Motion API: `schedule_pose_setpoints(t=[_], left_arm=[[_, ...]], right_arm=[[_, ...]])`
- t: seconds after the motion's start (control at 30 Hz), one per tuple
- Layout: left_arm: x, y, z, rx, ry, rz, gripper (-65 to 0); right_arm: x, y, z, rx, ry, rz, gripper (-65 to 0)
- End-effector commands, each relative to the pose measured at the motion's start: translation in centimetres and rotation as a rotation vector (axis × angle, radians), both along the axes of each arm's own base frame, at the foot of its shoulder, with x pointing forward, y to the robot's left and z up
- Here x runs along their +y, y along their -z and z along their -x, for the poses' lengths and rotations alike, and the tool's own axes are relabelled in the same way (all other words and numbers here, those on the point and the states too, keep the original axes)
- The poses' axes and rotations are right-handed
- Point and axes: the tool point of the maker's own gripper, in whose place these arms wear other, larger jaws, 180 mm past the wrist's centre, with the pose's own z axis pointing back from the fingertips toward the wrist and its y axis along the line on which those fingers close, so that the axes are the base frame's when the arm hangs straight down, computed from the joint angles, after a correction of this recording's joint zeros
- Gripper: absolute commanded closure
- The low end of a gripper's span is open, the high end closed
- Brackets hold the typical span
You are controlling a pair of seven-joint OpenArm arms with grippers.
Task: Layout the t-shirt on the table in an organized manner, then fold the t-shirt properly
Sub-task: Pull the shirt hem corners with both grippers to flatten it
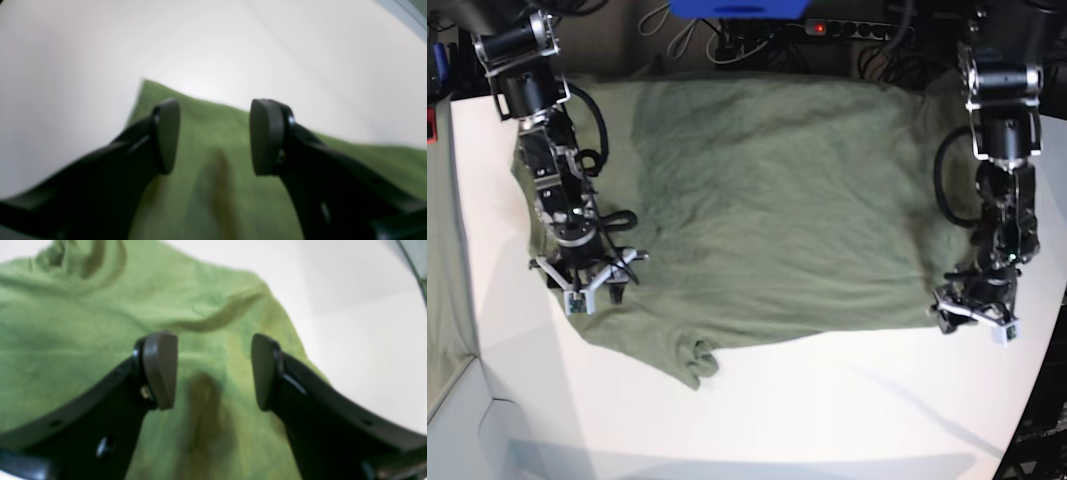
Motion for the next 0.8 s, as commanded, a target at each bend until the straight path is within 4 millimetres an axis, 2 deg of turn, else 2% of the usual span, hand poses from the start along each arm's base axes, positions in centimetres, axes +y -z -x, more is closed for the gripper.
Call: schedule_pose_setpoints(t=[0.0, 0.1, 0.23, 0.3, 0.37, 0.43, 0.6, 0.77], left_arm=[[0.4, -1.6, 0.5, -0.038, 0.004, -0.007, -32.9], [-1.3, -0.2, 4.0, -0.007, -0.003, 0.04, -32.9], [-0.6, 2.5, 9.7, 0.05, -0.086, 0.087, -32.9], [-0.3, 4.0, 11.3, 0.09, -0.105, 0.093, -32.9], [-0.1, 5.8, 12.2, 0.139, -0.118, 0.106, -32.9], [0.1, 7.6, 13.1, 0.188, -0.134, 0.123, -32.9], [0.7, 8.9, 10.3, 0.169, -0.179, 0.136, -32.9], [0.4, 10.0, 5.8, 0.164, -0.139, 0.021, -32.9]], right_arm=[[-0.5, -2.0, -1.3, -0.067, 0.004, 0.008, -35.1], [-1.1, -0.6, -1.1, -0.029, 0.019, 0.016, -35.0], [-1.6, 0.7, -1.1, 0.007, 0.035, 0.019, -35.0], [-2.1, 1.7, -1.1, 0.034, 0.05, 0.026, -35.0], [-3.1, 2.7, -1.5, 0.067, 0.074, 0.035, -35.0], [-3.2, 3.7, -1.8, 0.103, 0.093, 0.03, -35.0], [-5.0, 4.7, -3.3, 0.165, 0.142, 0.046, -35.0], [-5.3, 3.3, -5.7, 0.116, 0.113, 0.036, -35.0]])
